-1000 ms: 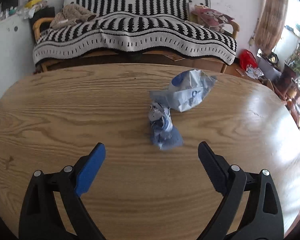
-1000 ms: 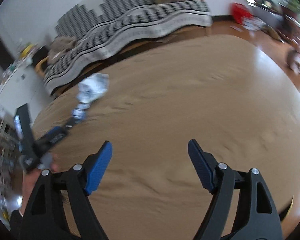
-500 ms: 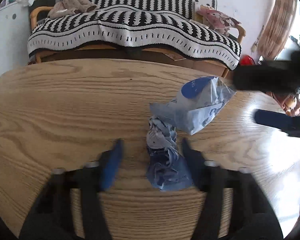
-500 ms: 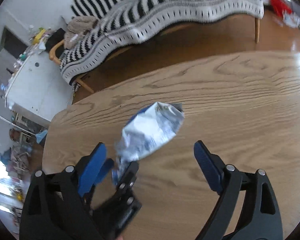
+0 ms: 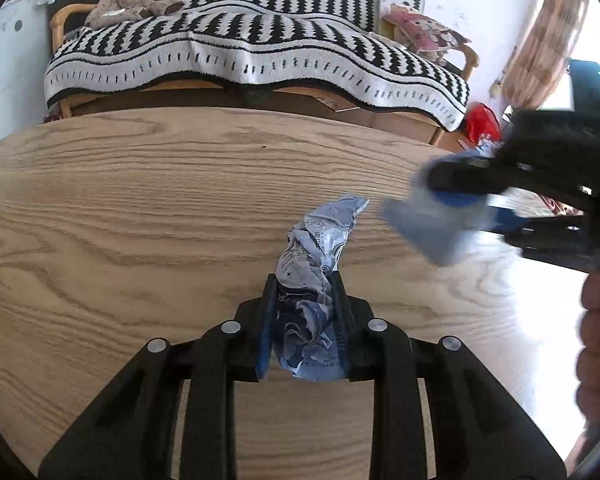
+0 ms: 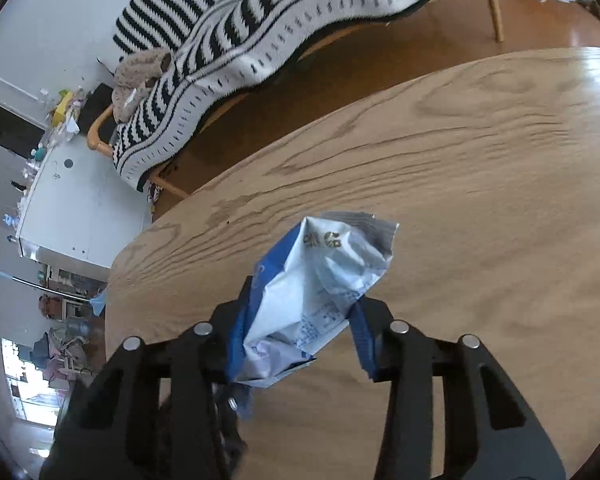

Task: Collect trash
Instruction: 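Grasp the crumpled blue foil with the left tool while the right tool grasps the white-blue bag, then carry the foil and bag to the bin and open both tools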

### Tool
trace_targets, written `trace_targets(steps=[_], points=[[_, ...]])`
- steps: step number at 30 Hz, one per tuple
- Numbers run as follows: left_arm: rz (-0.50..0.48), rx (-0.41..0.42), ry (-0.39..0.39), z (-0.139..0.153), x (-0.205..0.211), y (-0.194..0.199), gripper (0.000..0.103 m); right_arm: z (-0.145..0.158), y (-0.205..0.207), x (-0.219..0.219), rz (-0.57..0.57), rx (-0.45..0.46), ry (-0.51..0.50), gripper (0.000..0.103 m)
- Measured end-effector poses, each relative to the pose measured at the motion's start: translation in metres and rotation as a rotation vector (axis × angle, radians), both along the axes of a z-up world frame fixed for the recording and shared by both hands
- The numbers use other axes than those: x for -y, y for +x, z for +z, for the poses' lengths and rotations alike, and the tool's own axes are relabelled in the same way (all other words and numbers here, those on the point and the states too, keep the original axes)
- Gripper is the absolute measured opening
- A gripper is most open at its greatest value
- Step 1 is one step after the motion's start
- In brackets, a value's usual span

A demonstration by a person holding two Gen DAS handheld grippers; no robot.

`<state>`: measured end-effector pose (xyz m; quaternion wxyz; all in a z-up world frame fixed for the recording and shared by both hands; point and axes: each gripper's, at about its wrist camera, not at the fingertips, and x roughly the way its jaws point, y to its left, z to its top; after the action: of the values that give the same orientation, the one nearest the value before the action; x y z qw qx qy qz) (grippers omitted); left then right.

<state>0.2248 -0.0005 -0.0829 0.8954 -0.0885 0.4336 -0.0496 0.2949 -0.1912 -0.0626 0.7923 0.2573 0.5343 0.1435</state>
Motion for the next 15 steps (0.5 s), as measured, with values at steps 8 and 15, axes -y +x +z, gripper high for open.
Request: trace_targets(steps=[8, 15], points=[[-0.177, 0.052, 0.022, 0.039, 0.054, -0.056, 0.025, 0.054, -0.133, 0.131, -0.103, 0.106, -0.137, 0.043], [-0.447, 0.054, -0.030, 0.065, 0.177, -0.123, 0.025, 0.068, -0.275, 0.250, -0.299, 0.096, -0.268, 0.043]])
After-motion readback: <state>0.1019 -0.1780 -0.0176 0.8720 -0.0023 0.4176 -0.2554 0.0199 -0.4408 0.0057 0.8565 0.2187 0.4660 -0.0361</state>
